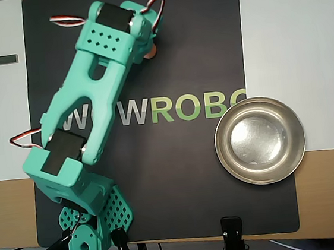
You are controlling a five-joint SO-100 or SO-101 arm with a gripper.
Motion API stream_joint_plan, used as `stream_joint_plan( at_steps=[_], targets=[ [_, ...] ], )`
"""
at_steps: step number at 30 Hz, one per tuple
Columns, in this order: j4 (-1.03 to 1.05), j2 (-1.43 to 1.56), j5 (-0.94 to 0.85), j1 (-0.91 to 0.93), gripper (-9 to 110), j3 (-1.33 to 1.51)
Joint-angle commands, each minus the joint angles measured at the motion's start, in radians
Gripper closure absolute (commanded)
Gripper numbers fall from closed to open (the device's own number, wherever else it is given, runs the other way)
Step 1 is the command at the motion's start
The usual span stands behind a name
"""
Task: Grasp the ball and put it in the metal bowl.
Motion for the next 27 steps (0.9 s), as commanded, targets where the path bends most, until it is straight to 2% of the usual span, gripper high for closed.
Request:
stream_joint_plan(
  at_steps=[1, 27],
  targets=[
    [0.005, 0.018, -0.002, -0.005, 100, -0.043],
    [-0.005, 0.018, -0.003, -0.005, 100, -0.040]
  ],
)
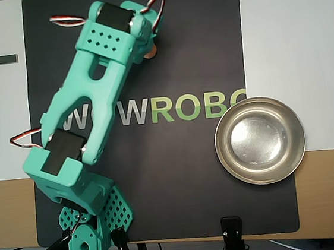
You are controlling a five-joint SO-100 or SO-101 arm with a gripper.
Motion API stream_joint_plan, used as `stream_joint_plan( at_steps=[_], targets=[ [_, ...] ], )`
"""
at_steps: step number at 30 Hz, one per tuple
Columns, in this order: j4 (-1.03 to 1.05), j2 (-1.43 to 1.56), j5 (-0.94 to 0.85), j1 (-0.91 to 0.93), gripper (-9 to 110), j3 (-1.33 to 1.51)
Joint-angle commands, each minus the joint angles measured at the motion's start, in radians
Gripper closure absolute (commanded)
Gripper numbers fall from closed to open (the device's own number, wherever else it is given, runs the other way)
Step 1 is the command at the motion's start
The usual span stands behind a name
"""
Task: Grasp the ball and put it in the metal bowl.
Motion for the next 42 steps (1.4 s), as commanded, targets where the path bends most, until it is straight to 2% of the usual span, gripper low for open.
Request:
stream_joint_plan(
  at_steps=[1, 24, 29, 42],
  targets=[
    [-0.006, 0.018, -0.002, -0.005, 100, -0.040],
    [0.006, 0.020, -0.002, -0.003, 99, -0.040],
    [0.008, 0.020, -0.002, 0.000, 79, -0.035],
    [0.057, 0.020, -0.003, -0.003, 78, -0.031]
  ],
)
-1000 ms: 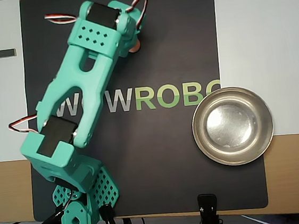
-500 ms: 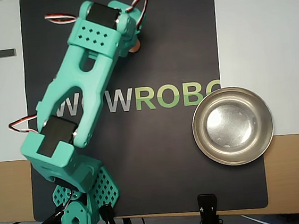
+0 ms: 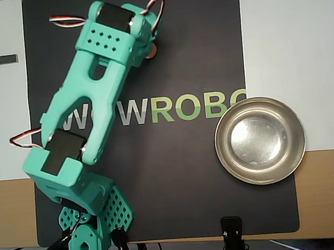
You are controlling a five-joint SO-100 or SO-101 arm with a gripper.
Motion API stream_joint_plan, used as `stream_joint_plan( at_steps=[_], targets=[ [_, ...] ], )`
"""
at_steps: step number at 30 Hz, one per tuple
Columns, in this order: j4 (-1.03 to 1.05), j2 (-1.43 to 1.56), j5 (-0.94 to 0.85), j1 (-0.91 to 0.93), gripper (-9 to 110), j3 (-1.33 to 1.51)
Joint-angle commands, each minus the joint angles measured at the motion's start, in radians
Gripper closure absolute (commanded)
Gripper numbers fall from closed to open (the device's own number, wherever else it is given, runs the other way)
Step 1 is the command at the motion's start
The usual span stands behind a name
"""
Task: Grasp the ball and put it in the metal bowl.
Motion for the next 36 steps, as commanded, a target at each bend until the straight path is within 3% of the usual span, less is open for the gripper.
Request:
stream_joint_plan(
  at_steps=[1, 26, 31, 36],
  targets=[
    [0.005, 0.020, -0.003, -0.005, 78, -0.031],
    [-0.008, 0.020, -0.002, 0.000, 77, -0.034],
    [-0.002, 0.020, -0.002, 0.000, 62, -0.032],
    [0.002, 0.020, -0.002, -0.002, 60, -0.031]
  ],
)
